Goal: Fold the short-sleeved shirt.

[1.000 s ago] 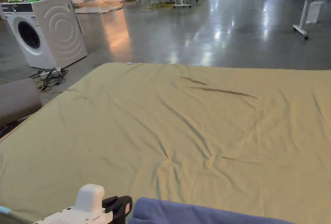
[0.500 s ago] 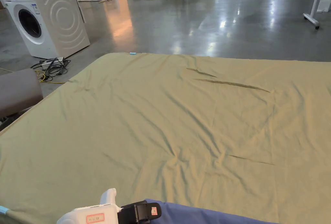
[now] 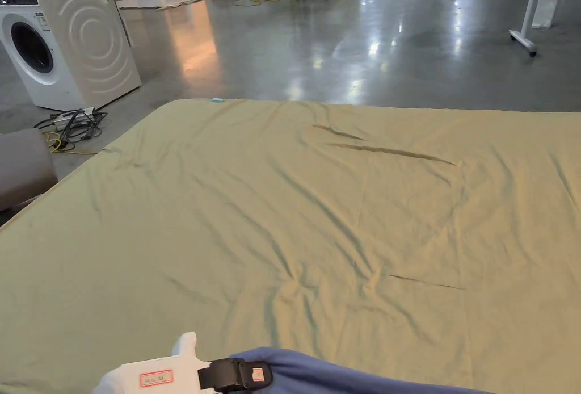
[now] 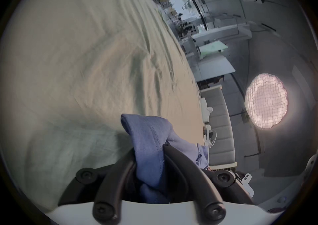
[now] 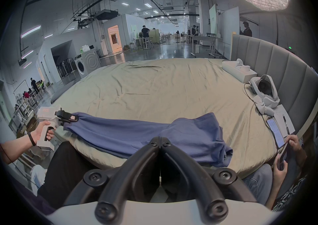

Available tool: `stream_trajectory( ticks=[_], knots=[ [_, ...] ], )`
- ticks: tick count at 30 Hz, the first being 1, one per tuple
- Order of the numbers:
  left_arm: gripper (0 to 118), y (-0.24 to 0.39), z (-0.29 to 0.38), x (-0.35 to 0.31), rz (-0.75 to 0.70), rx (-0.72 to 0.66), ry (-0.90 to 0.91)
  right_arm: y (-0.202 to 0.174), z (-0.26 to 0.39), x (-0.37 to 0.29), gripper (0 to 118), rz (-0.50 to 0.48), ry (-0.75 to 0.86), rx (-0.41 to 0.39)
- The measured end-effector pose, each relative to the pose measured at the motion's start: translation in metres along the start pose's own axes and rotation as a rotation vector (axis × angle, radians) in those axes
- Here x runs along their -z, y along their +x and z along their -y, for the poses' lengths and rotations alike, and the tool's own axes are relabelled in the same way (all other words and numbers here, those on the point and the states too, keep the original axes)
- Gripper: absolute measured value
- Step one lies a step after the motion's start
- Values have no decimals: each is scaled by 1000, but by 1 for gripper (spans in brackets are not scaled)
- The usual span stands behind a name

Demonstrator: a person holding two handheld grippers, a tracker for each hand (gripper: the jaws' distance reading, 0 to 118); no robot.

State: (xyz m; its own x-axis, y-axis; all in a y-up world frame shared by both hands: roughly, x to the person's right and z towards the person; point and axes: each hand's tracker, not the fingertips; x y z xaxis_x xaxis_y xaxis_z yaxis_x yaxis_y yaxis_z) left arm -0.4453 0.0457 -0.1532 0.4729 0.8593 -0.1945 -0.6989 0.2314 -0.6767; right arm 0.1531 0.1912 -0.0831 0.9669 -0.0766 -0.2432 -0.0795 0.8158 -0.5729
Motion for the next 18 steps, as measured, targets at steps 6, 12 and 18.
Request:
stream_trajectory(
  ticks=[6,12,18],
  knots=[
    [8,12,-31,-66,-130,59,89,13,5,-10,0,-4,28,37],
    [8,90,-16,-59,-238,327,34,27,20,-10,0,-17,28,124],
    [8,147,42,53,-165,293,-88,29,24,-28,0,7,59,148]
  ],
)
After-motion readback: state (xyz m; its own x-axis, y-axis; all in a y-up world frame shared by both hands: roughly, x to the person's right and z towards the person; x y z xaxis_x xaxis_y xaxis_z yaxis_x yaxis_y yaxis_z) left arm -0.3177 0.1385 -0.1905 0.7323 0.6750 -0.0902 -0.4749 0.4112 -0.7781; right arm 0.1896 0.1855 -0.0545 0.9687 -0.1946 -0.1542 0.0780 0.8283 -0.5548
